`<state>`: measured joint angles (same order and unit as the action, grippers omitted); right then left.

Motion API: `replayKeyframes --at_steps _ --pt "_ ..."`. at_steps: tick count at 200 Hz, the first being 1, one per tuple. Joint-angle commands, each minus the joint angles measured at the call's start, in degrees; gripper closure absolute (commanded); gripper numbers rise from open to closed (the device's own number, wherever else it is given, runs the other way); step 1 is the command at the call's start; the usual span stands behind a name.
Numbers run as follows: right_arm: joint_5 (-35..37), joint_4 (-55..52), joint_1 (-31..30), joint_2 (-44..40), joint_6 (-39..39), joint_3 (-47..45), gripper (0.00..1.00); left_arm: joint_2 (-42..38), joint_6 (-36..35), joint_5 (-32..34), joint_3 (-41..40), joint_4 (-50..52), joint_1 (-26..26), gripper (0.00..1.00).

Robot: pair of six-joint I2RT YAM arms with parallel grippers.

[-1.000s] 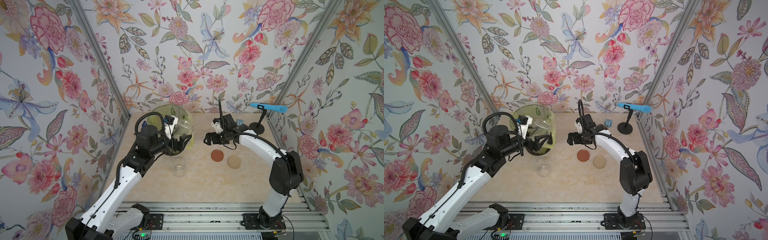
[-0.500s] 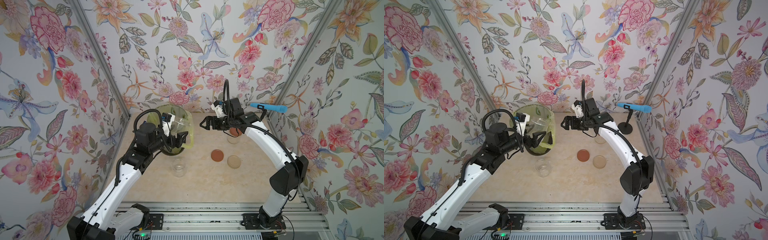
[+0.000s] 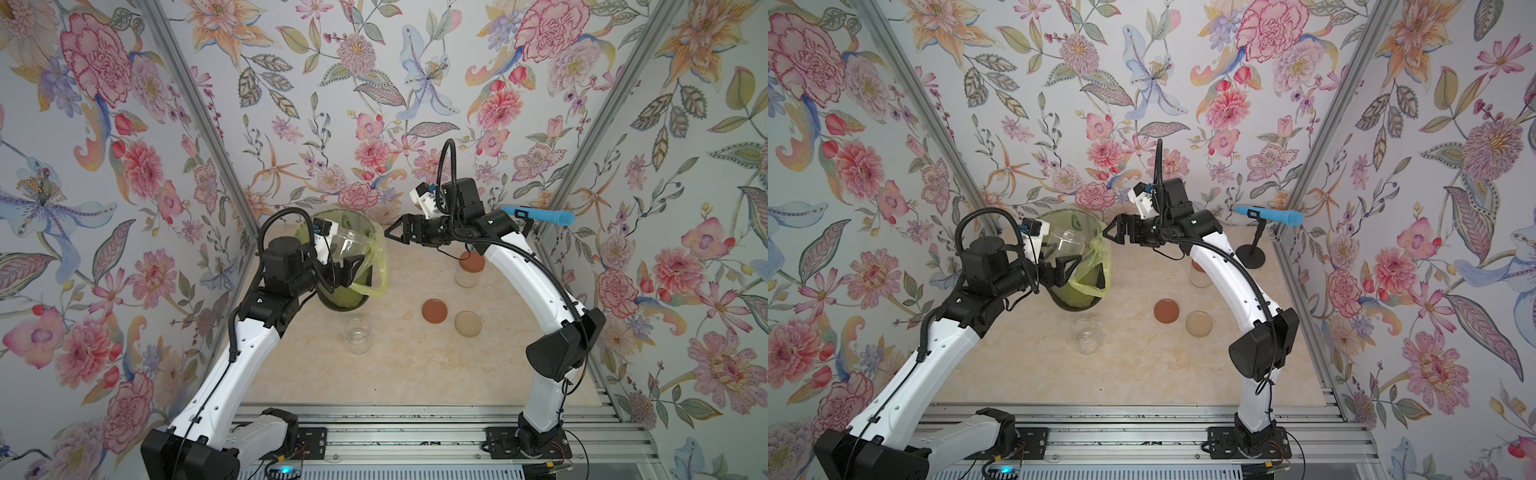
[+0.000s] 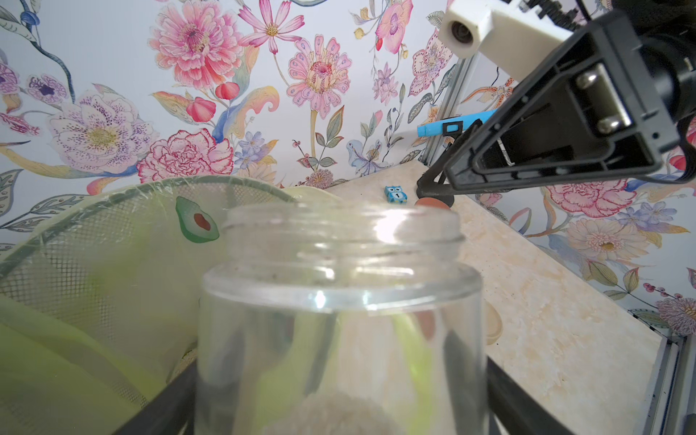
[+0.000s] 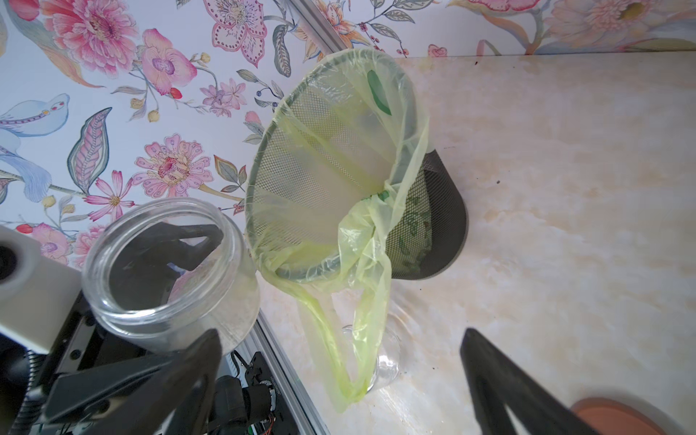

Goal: Empty moldy rice from jars
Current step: Pour the moldy rice from the jar into the trash bin.

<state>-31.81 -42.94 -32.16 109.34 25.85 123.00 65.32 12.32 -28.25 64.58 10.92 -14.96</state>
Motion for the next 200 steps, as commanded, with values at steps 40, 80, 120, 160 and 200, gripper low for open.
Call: replayKeyframes --at_steps 40,80,120,160,200 --pt "-5.0 -0.8 -3.3 5.6 5.3 10.3 0.00 1.0 -0.9 -2.9 3.6 -3.7 2.4 1.00" --pt "-5.8 -0.7 -6.1 7.8 5.8 15.0 0.00 2.2 1.7 -2.7 3.6 -5.5 3.1 1.00" --pt "-6.5 -0.8 -7.5 10.2 6.4 17.9 0.00 2.9 5.2 -2.6 3.1 -8.5 3.2 1.00" --pt "-5.9 -0.7 -8.8 12.6 6.4 20.3 0.00 3.5 6.8 -3.2 3.1 -10.0 3.1 1.00" --pt "-5.9 -0.7 -9.8 15.4 6.6 23.5 0.00 3.8 7.7 -3.9 2.9 -10.9 3.2 1.00"
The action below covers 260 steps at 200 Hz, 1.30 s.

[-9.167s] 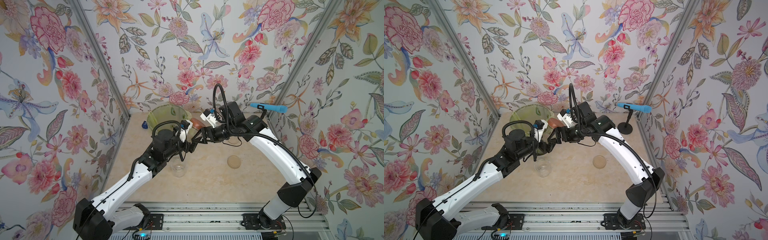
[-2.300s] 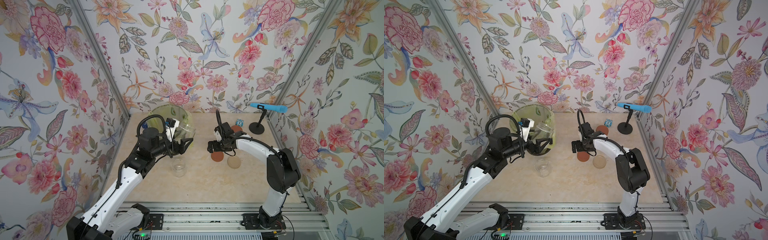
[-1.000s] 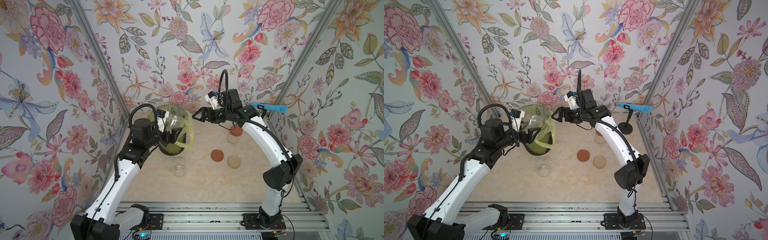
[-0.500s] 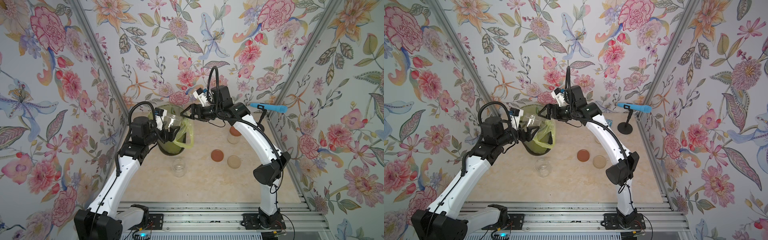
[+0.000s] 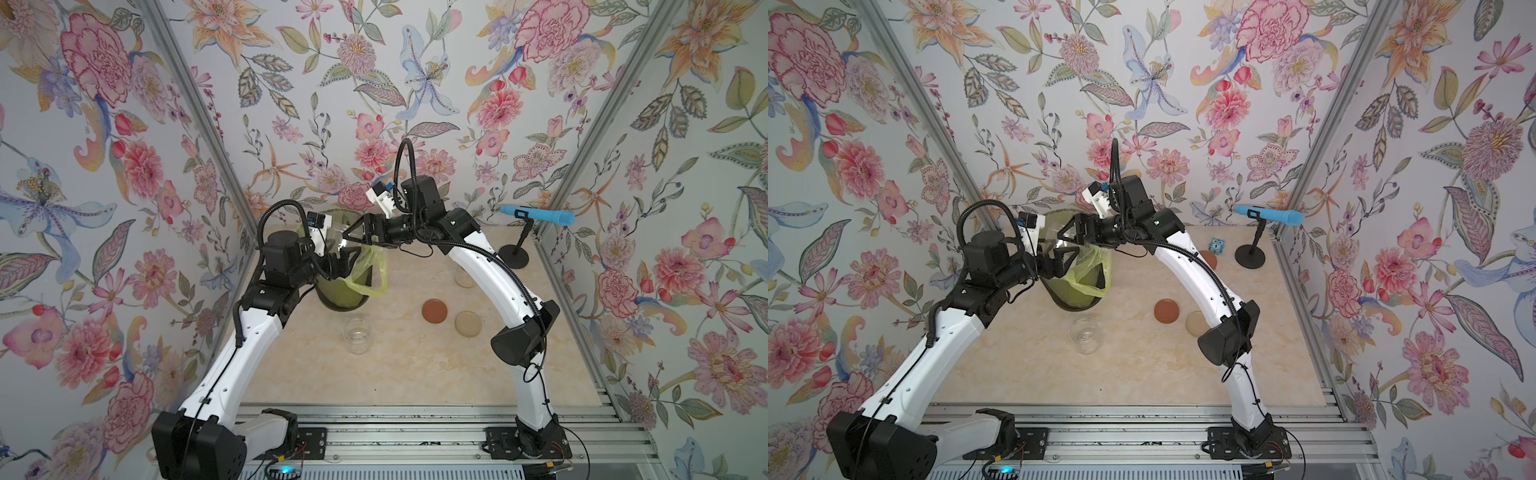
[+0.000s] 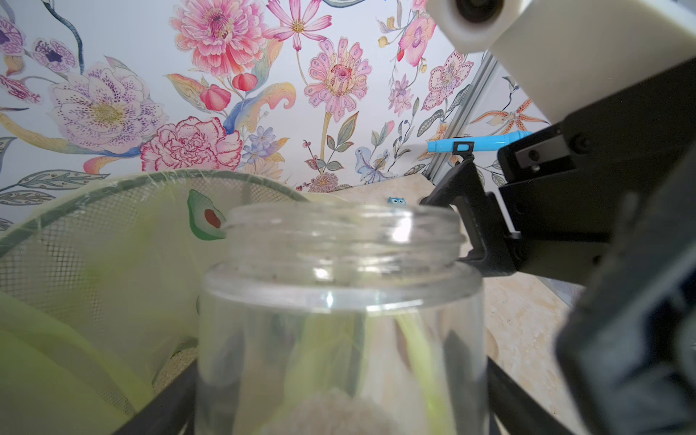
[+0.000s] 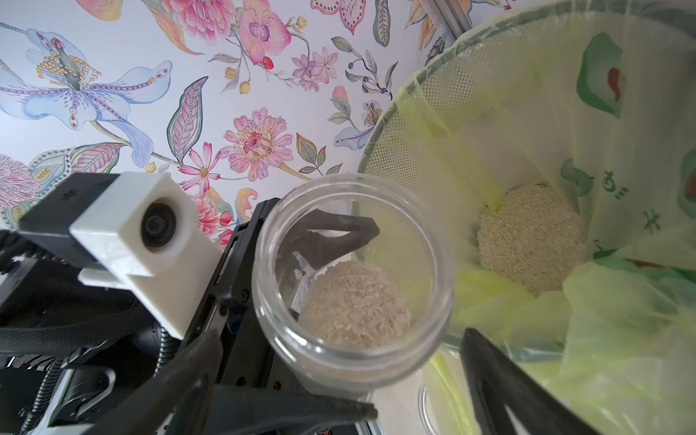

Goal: Empty moldy rice from jars
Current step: Pour the moldy rice from the jar into the trash bin.

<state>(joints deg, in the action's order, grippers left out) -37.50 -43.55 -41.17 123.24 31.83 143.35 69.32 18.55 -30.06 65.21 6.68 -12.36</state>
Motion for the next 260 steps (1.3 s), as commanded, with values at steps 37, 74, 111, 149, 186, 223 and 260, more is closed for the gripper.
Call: replayKeyframes --at_steps 37,74,111,149,186,223,260 --pt "-0.3 0.6 -1.3 3.4 1.5 4.8 0.00 -0.2 2.7 -2.5 1.5 -8.1 0.5 1.00" --pt "-0.5 1.8 -1.7 4.0 1.6 5.0 0.00 -0.3 3.4 -2.9 0.9 -8.9 0.6 1.00" --pt "-0.6 3.2 -2.2 4.7 2.1 5.0 0.03 -0.5 3.9 -3.2 0.2 -9.3 0.4 1.00" --pt "-0.7 4.6 -2.4 5.3 2.6 5.2 0.08 -0.9 4.1 -3.3 -1.0 -9.6 0.5 1.00" --pt "-1.1 5.0 -2.5 5.3 2.4 5.1 0.31 -1.7 4.2 -2.9 -1.8 -9.7 0.5 1.00" --pt "-1.5 5.1 -2.5 5.1 2.3 5.2 0.70 -2.4 3.4 -2.3 -2.1 -9.1 0.5 0.83" --pt "-4.0 6.0 -1.9 5.1 5.4 5.3 0.99 -2.8 1.9 -0.2 -1.8 -7.6 0.5 0.21"
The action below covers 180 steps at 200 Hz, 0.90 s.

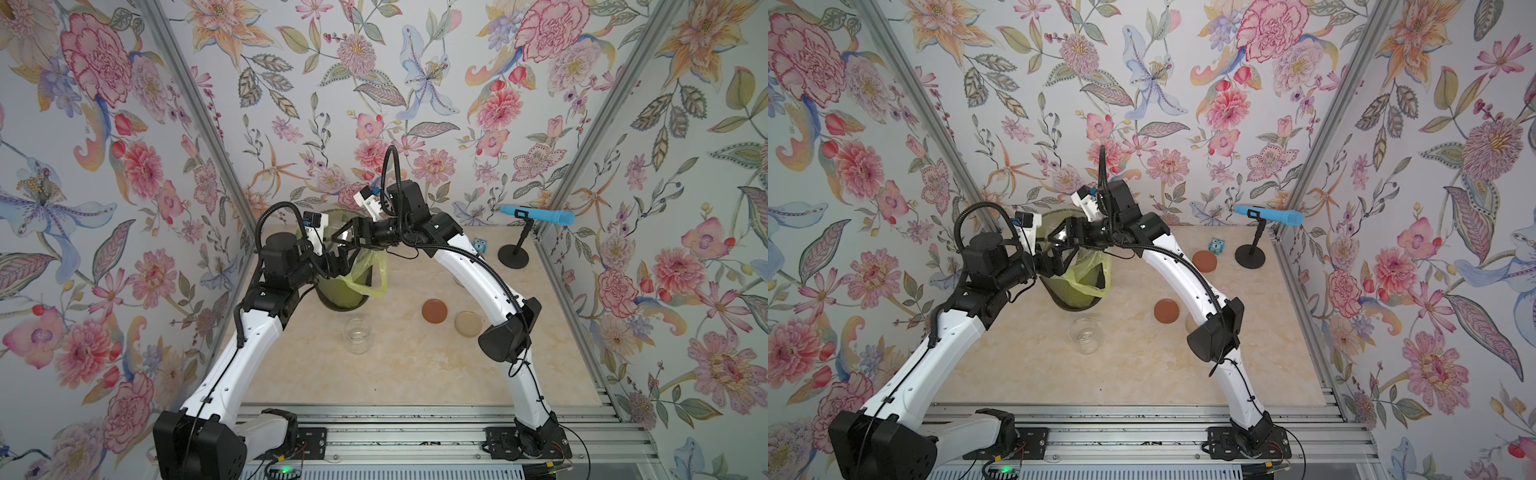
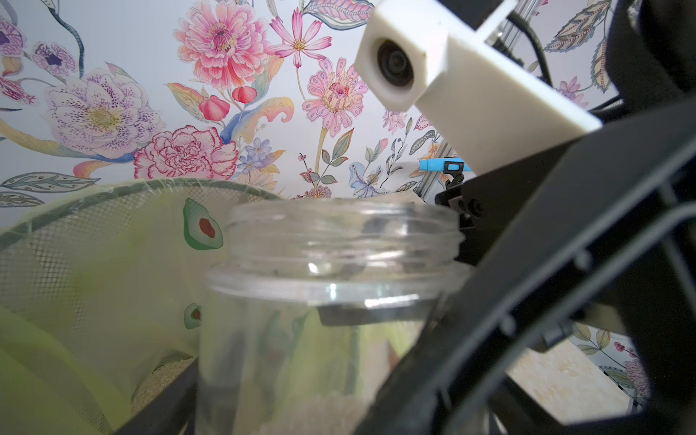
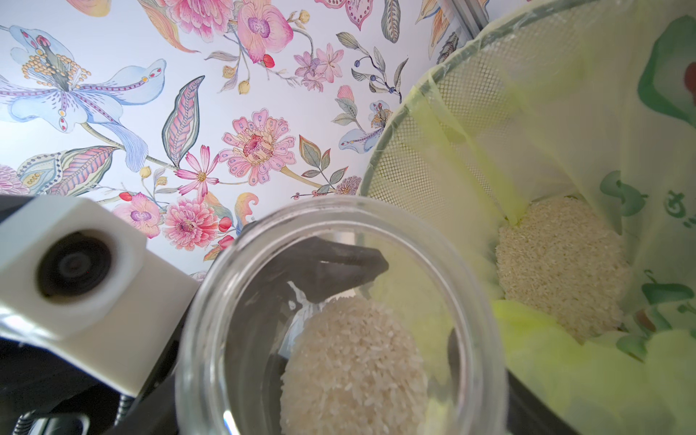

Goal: Empty moldy rice from jars
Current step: Pour the moldy rice from the jar into the trash bin.

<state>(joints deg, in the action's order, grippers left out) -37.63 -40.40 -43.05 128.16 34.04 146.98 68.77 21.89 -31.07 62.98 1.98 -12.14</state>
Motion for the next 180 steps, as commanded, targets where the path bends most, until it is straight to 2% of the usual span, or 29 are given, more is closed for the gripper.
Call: replayKeyframes --at_steps 1,23,52,108,142,180 --pt "-3.9 2.9 0.0 0.2 3.3 1.7 1.00 -2.2 -1.5 0.9 0.5 -2.8 0.2 0.20" --pt "-5.6 3.9 0.5 0.2 5.7 2.1 1.00 -2.7 -2.5 2.5 0.4 -2.3 0.4 0.00" --pt "-6.7 4.7 0.8 0.0 8.3 2.1 1.00 -3.6 -3.6 3.5 0.0 -2.7 0.2 0.00" --pt "-9.7 10.9 1.9 0.9 18.6 2.6 1.00 -6.4 -6.8 5.4 -3.0 -4.9 0.2 0.00" --pt "-11.0 15.7 2.6 1.3 25.6 2.8 1.00 -10.3 -8.5 10.5 -7.7 -9.8 0.3 0.00" --pt "-12.2 19.2 3.2 1.9 34.0 3.0 1.00 -12.5 -10.3 12.6 -11.7 -15.9 0.3 0.00"
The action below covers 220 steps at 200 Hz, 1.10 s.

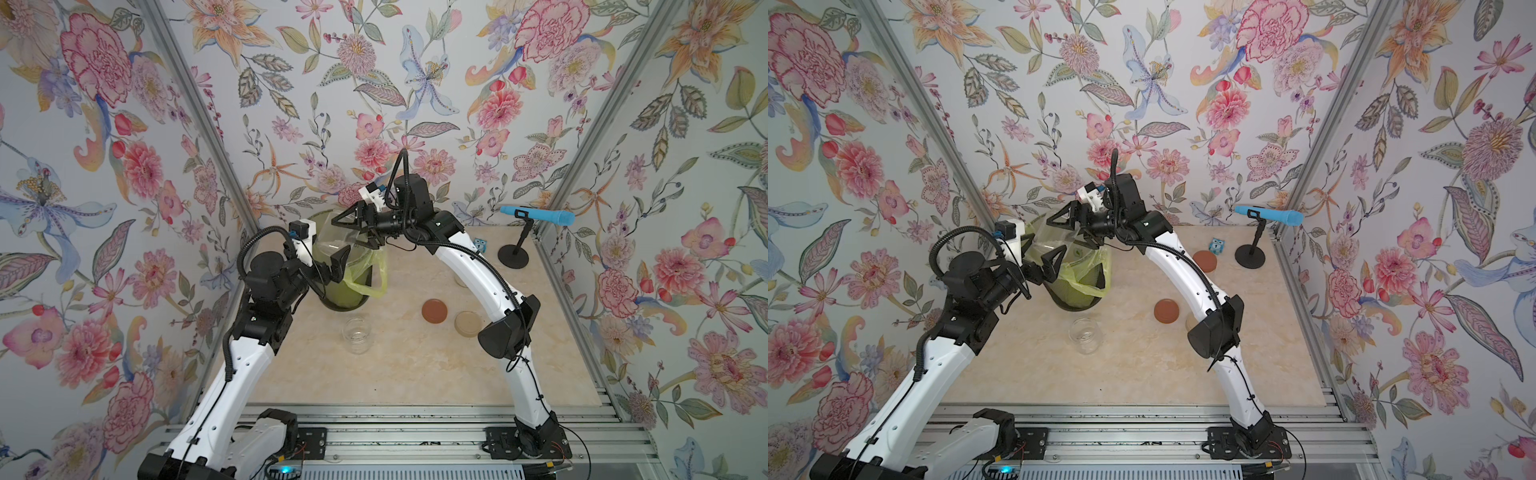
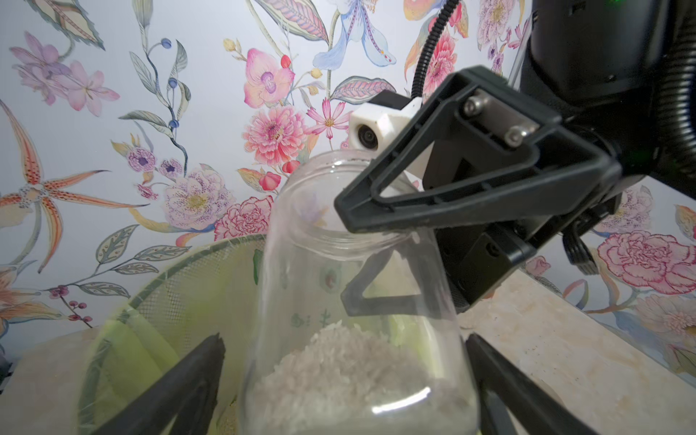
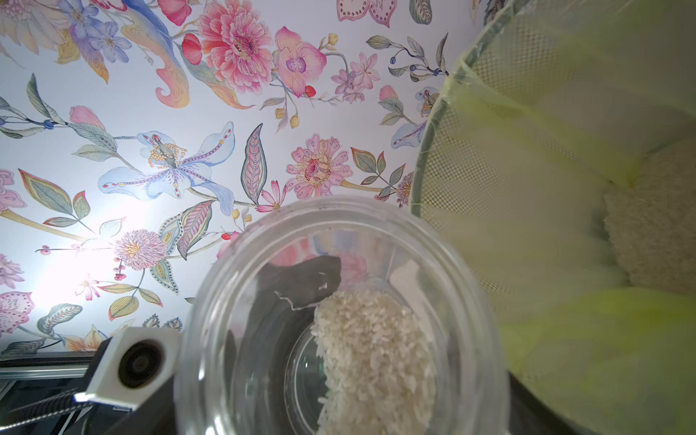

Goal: Empty moldy rice from jars
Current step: Pour the moldy rice from the jar into the trash bin.

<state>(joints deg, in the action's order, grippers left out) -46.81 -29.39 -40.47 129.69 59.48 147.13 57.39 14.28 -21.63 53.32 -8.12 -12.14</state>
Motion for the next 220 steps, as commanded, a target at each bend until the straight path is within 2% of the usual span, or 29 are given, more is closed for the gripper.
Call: replayKeyframes --at_steps 1,42,130,220 --pt "-3.0 8.2 0.6 0.4 8.8 2.8 1.00 -1.1 -2.7 3.1 -2.1 -5.9 0.3 0.00" --pt "-3.6 11.1 0.7 0.9 19.1 2.7 1.00 -0.3 -4.5 3.4 -3.4 -9.4 0.3 0.00" --pt "-3.6 12.3 -0.2 0.9 34.5 2.6 1.00 3.3 -4.4 3.2 -4.7 -16.9 0.3 0.00" --pt "-4.2 10.4 -1.0 0.4 41.8 1.5 1.00 6.0 -1.7 3.6 -6.0 -24.2 0.3 0.00"
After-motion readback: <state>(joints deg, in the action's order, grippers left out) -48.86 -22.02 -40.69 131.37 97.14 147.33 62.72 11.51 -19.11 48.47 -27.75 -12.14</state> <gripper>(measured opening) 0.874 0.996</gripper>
